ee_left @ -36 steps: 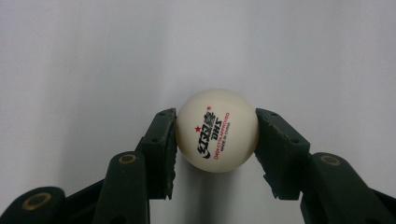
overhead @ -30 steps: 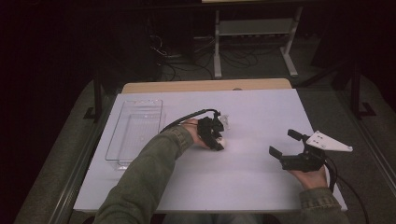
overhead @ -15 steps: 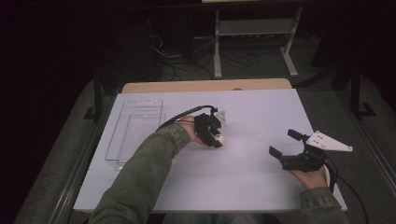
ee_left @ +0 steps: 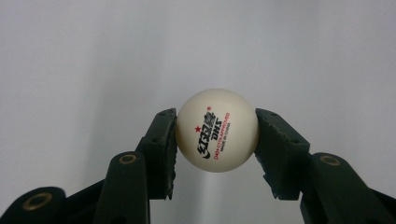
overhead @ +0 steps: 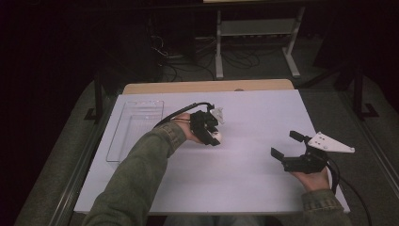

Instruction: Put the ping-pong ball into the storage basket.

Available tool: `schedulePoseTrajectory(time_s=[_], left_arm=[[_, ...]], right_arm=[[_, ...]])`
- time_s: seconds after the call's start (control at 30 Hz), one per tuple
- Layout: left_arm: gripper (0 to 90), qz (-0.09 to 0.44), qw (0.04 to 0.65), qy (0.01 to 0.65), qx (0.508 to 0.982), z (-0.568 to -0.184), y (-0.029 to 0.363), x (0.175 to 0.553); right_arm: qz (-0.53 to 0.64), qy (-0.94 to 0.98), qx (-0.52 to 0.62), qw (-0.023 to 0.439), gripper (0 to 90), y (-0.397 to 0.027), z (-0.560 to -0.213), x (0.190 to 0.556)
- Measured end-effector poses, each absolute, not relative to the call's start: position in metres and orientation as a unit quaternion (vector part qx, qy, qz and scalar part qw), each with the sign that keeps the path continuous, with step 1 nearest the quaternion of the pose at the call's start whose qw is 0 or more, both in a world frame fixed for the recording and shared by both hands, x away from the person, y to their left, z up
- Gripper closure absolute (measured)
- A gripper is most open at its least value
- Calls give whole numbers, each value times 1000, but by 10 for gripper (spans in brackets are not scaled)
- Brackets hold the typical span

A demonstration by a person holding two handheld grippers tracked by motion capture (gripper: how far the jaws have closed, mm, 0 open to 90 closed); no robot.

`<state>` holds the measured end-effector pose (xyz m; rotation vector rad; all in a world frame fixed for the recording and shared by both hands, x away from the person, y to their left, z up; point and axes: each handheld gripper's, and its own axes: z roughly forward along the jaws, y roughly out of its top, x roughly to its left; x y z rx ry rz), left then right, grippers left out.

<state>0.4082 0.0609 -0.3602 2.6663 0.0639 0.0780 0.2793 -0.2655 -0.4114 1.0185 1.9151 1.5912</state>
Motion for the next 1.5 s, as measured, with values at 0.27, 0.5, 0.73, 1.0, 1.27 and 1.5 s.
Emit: schedulePoseTrajectory(time_s=[0.27,0.5,0.73,1.0,1.27,1.5], left_arm=[[506,44,246,30,968,-342,72,405],[506,52,249,34,966,-333,80,401],[506,64,250,35,966,-323,89,397],[506,70,248,37,966,-317,95,395],[507,72,245,35,966,-306,98,393],[507,76,237,35,968,-296,102,391]], right_arm=[[576,695,368,225,0,-265,-411,279],[576,695,367,224,0,-265,-411,279],[575,697,367,223,0,-264,-411,280],[574,697,367,223,0,-264,-411,280],[574,698,365,223,0,-263,-411,280],[574,698,365,224,0,-263,-411,280]])
